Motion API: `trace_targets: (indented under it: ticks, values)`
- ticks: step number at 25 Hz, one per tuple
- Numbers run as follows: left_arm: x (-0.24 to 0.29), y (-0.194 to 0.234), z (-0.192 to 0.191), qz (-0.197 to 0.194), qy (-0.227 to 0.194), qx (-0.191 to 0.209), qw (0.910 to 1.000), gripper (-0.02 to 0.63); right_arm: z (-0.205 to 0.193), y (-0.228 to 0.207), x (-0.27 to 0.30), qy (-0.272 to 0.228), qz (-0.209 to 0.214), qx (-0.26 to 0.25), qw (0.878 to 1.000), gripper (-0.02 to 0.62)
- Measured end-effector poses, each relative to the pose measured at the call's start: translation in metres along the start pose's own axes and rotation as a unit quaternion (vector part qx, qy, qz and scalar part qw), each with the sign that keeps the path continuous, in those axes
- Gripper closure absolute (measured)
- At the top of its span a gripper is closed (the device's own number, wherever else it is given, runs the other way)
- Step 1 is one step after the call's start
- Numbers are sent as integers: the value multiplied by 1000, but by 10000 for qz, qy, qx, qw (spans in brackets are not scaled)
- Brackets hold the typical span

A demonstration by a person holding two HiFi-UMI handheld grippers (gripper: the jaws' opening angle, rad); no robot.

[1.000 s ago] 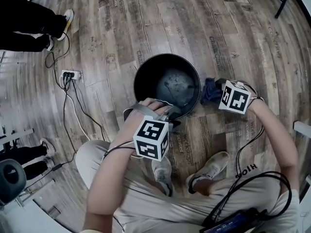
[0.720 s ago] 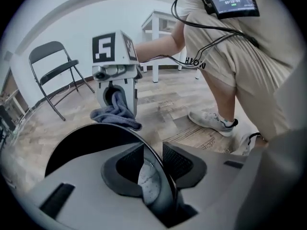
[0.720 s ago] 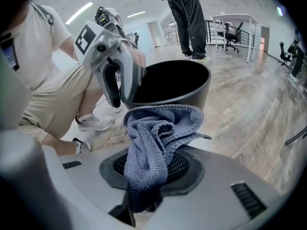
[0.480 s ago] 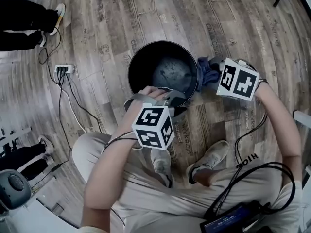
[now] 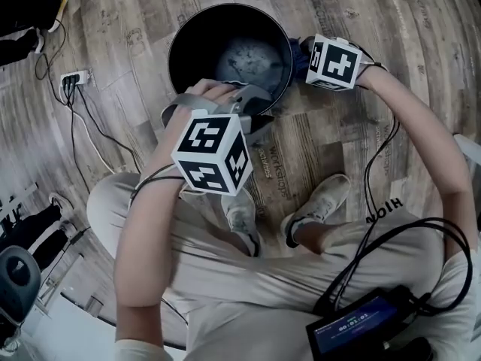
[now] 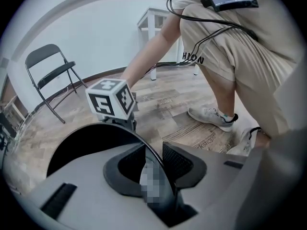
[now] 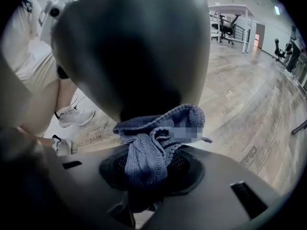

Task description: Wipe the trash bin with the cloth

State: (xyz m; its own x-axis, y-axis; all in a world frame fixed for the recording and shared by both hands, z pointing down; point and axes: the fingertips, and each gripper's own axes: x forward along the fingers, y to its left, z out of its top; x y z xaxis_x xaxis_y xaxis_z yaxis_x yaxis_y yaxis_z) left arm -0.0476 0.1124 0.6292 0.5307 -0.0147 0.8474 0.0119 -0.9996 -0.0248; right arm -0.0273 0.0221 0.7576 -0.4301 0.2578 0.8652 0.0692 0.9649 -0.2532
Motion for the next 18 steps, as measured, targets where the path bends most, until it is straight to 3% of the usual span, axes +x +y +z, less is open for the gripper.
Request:
trace_targets:
  ticks: [6,10,14,18]
  values:
    - [0,-1,0,21,26,42,10000,488,-31,3,62,363,64,238,9990,480]
    - [2,0,1,85,70,69,9999,488,-41,5,89,316,-68,407,9986,480]
    - [1,-4,-2,-51,2,-18,10000,487,-47,10,69,227,-203,880,9957,480]
    - [-26,7,14,7,-599,-502,9969,482,-35,-4,12,-351,-745,1204,9893,480]
